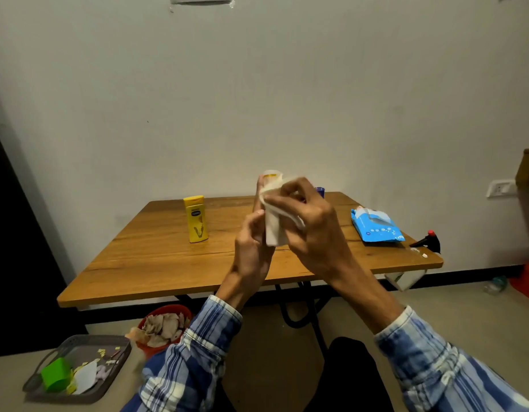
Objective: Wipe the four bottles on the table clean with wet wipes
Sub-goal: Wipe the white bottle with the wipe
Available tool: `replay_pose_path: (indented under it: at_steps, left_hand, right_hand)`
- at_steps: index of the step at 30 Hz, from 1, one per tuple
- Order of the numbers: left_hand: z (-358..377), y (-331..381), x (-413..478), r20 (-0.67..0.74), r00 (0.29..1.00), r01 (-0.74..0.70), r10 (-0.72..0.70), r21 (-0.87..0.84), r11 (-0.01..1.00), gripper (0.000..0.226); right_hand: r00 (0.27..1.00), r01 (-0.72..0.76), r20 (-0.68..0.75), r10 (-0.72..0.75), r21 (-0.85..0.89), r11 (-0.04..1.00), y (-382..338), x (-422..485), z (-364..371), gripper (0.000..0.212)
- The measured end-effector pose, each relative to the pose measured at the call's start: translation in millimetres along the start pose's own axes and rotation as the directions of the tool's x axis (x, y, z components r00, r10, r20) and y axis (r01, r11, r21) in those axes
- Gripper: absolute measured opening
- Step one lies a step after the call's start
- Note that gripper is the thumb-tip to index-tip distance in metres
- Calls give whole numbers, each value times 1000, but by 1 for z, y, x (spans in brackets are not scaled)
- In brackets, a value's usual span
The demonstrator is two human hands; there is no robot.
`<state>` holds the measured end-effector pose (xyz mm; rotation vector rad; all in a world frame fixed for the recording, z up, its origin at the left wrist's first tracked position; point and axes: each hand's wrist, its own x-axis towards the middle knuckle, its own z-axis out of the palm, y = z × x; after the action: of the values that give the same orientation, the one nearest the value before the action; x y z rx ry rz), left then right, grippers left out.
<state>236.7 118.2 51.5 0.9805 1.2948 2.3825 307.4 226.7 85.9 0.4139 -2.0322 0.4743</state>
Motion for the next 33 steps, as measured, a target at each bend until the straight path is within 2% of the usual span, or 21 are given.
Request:
replay_pose_path:
  at_steps: [3, 6, 11, 13, 15, 17, 18, 20, 22, 24, 26, 28, 31, 33]
  left_hand:
    - [-9, 5, 3, -1, 997, 74, -76, -177, 981, 51]
    - [-11, 7, 6, -20, 990, 132, -139, -198, 971, 52]
    - [-1, 3, 3, -33, 988, 146, -149, -75, 986, 49]
    - [-1, 8, 1, -36, 985, 160, -166, -135, 978, 45]
    - [-5, 15, 1, -41, 983, 166, -178, -215, 963, 42]
    - [-8, 18, 2, -72, 978, 170, -195, -263, 950, 48]
    - [-6, 18, 3, -80, 973, 186, -217, -285, 940, 53]
    - [-2, 13, 4, -103, 967, 195, -231, -280, 940, 60]
    - [2, 9, 5, -125, 968, 183, -216, -232, 955, 59]
    - [5, 7, 5, -140, 967, 182, -214, -211, 960, 55]
    - [5, 8, 5, -146, 965, 181, -219, -236, 955, 52]
    - [1, 11, 6, -162, 960, 173, -229, -297, 939, 54]
    - [-1, 18, 8, -148, 955, 183, -257, -391, 902, 63]
    - [0, 22, 8, -142, 945, 194, -295, -482, 854, 65]
  right_hand:
    - [998, 9, 66, -14, 72, 997, 5, -27, 6, 42]
    - [987, 52, 149, -64, 85, 995, 8, -38, 6, 39]
    - [994, -85, -60, 88, 58, 995, 6, -9, 2, 30]
    - [999, -44, -10, 44, 19, 999, -2, -12, 6, 34]
    - [994, 72, 87, -70, -19, 997, -4, -27, 11, 33]
    - [984, 130, 127, -128, -6, 991, 1, -38, 13, 30]
    - [990, 101, 94, -102, 17, 995, 4, -38, 13, 29]
    - [998, -43, -37, 46, 85, 995, 9, -33, 13, 30]
    - [962, -186, -175, 207, 132, 974, 9, -21, 12, 31]
    - [926, -251, -251, 282, 151, 956, 7, -10, 12, 28]
    - [916, -268, -263, 304, 164, 949, 5, -8, 14, 29]
    - [941, -239, -212, 265, 140, 961, 0, -15, 18, 33]
    - [986, -114, -114, 123, 79, 990, -5, -38, 24, 37]
    - [987, -71, -141, 79, 60, 996, -5, -48, 27, 37]
